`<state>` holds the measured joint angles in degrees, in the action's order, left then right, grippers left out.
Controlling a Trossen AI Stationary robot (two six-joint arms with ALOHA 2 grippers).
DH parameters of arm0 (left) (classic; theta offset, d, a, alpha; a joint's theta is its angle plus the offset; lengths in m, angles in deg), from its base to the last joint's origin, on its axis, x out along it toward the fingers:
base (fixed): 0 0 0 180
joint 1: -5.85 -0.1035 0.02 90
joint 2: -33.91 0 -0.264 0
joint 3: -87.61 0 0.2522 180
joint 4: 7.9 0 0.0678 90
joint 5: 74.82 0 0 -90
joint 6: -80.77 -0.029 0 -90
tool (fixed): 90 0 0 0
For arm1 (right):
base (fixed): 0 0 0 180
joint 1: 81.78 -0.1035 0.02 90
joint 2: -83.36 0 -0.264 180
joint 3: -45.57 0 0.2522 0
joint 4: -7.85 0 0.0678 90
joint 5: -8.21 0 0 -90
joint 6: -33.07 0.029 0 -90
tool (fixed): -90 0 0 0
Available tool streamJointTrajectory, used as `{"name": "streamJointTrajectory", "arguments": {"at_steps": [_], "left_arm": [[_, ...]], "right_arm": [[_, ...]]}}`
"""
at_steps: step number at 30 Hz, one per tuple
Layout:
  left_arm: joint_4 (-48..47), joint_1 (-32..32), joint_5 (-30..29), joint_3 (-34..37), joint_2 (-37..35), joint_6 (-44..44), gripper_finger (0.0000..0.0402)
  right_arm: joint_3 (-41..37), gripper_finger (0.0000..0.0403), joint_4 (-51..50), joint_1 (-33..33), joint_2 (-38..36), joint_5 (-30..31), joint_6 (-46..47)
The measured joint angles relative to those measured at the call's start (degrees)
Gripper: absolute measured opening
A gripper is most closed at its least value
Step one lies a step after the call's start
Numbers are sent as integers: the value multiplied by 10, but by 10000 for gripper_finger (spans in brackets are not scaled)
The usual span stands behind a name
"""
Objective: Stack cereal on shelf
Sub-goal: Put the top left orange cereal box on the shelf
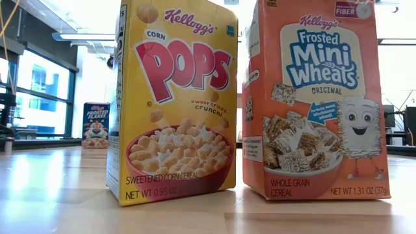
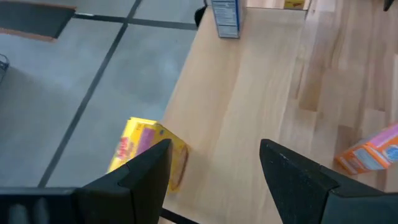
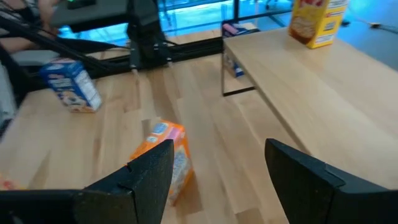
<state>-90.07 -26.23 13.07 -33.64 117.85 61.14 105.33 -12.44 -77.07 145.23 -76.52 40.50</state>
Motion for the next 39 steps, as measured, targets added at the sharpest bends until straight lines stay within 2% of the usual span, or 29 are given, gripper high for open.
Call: {"name": "streamJointTrajectory", "arguments": {"at_steps": [6,15,24,31,39], "left_arm": [[-6,18,0,18,-6,17,235],[62,49,-1,179,-91,70,235],[134,104,-24,306,-197,139,235],[161,142,-33,356,-230,167,235],[189,191,-67,419,-263,208,235]], "right_arm": [[0,257,0,0,0,-8,-4],[0,293,21,0,0,-57,17],[0,296,34,0,0,-39,99],[0,296,74,0,0,-31,145],[0,296,153,0,0,-30,146]]}}
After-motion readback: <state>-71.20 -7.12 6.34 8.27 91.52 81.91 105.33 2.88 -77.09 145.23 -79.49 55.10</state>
